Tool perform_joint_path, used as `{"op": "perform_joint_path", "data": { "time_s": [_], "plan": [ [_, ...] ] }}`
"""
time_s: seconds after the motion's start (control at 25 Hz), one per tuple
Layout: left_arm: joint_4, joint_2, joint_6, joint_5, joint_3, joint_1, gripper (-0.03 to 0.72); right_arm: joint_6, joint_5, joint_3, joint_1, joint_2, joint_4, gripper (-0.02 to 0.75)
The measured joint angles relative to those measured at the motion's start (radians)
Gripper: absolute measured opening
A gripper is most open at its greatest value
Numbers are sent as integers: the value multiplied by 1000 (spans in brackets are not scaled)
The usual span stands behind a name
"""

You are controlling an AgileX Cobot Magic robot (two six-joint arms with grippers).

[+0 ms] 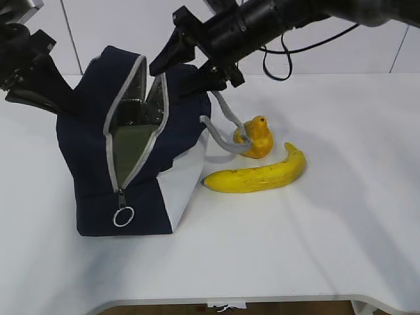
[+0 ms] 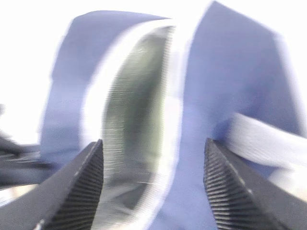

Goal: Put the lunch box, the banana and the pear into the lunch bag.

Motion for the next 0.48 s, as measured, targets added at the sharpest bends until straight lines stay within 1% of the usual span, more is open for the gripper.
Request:
{"op": "perform_joint_path", "data": {
  "time_s": [0.08, 0.16, 0.28, 0.48],
  "plan": [
    [0, 0, 0, 0, 0, 0, 19, 60, 12, -63, -2, 0, -88, 508],
    [0, 0, 0, 0, 0, 0, 19, 114, 20, -119, -2, 0, -148, 508],
    [13, 0, 0, 0, 0, 0, 19, 184, 23, -146, -2, -10, -243, 508],
    [54, 0, 0, 0, 0, 0, 19, 322, 34, -135, -2, -95, -558, 508]
  ]
}}
